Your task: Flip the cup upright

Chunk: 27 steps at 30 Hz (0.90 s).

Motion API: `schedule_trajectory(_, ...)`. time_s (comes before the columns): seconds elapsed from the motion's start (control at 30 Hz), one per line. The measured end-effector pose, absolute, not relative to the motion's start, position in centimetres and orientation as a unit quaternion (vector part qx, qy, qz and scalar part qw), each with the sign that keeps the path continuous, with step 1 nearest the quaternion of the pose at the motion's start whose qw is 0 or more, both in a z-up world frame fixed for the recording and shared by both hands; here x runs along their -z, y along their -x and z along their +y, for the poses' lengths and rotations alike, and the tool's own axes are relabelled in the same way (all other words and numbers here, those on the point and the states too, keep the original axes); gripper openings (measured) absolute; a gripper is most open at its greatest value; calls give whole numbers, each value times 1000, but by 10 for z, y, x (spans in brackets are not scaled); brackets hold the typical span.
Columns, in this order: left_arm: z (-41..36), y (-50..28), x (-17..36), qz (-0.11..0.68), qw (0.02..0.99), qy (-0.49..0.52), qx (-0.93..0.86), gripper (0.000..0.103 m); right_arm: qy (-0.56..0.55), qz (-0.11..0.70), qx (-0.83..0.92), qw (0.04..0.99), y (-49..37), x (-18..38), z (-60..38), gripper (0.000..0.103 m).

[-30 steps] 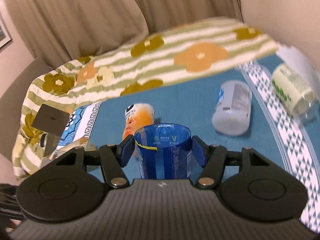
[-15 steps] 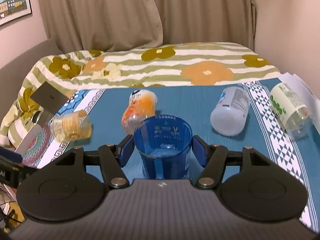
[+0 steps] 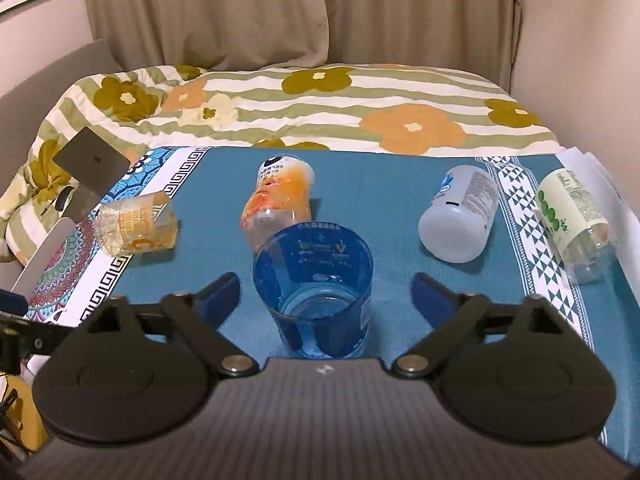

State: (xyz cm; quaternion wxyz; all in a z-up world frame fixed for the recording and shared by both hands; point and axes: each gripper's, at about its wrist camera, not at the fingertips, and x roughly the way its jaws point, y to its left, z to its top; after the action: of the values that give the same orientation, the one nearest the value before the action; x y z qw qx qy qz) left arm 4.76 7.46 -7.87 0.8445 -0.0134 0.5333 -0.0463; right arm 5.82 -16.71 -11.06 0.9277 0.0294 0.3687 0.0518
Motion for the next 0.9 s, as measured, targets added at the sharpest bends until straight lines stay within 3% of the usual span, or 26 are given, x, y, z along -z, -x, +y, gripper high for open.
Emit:
schedule_trajectory(0.2,72,-41,74,529,848,21,36,103,-25,390,-55,919,-61,108,-171,103)
schedule_trajectory(0.47,56,-29,39,495,868,11,31,103,-24,407,-56,912,-40,62,-192,103)
schedule_trajectory(0.9,21,-6,9,448,893,-32,35,103,-51,505,12,862,-9,32,-254,103)
